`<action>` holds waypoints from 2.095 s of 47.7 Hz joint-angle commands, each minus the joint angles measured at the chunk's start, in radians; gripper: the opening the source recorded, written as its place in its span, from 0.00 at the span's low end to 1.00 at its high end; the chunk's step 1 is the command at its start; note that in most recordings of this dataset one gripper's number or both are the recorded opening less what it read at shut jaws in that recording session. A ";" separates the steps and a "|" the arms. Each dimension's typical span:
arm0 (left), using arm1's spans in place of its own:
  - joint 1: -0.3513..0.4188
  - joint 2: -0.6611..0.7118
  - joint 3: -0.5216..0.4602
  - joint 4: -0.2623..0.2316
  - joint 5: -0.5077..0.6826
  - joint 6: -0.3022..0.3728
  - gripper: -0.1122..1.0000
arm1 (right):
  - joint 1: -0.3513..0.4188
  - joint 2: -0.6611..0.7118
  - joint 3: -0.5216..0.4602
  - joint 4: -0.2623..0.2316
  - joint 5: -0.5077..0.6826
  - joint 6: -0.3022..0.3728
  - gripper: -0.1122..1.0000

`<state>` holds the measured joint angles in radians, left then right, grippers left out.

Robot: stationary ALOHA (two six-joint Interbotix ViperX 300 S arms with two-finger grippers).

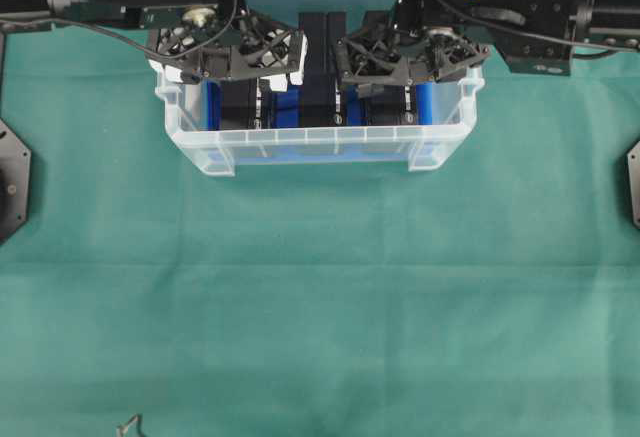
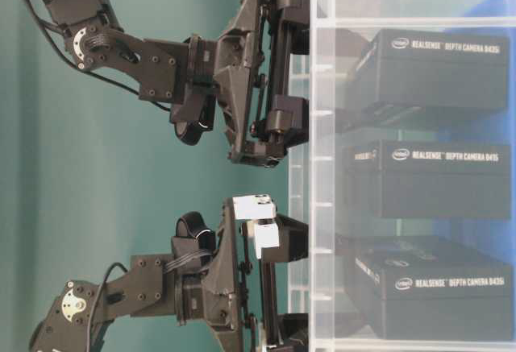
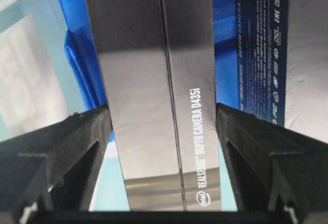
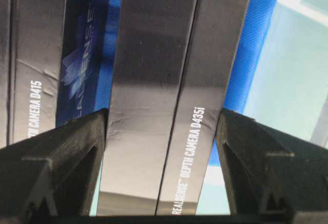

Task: Take the box out of the case with both arms.
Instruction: 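Lower both grippers around the outer boxes and close on them, then lift the gripped boxes straight up out of the bin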

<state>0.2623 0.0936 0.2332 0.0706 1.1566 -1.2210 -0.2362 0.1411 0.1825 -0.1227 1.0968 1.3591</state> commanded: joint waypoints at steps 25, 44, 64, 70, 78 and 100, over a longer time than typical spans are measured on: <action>-0.002 -0.017 0.005 0.002 -0.011 0.005 0.68 | -0.002 -0.025 -0.003 -0.002 0.015 -0.002 0.71; -0.002 -0.017 0.005 0.002 -0.009 -0.003 0.68 | -0.002 -0.025 -0.003 -0.002 0.014 0.000 0.71; -0.002 -0.049 -0.031 0.002 0.014 -0.002 0.68 | -0.002 -0.052 -0.044 -0.005 0.021 0.000 0.71; 0.000 -0.061 -0.066 0.002 0.046 0.005 0.68 | -0.003 -0.075 -0.078 -0.017 0.051 0.000 0.71; 0.000 -0.072 -0.132 0.003 0.097 0.014 0.68 | -0.003 -0.092 -0.132 -0.029 0.120 -0.006 0.71; 0.002 -0.123 -0.336 0.008 0.302 0.048 0.68 | -0.002 -0.124 -0.321 -0.075 0.281 -0.040 0.71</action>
<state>0.2638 0.0123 -0.0414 0.0736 1.4297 -1.1766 -0.2408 0.0598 -0.0828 -0.1841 1.3560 1.3223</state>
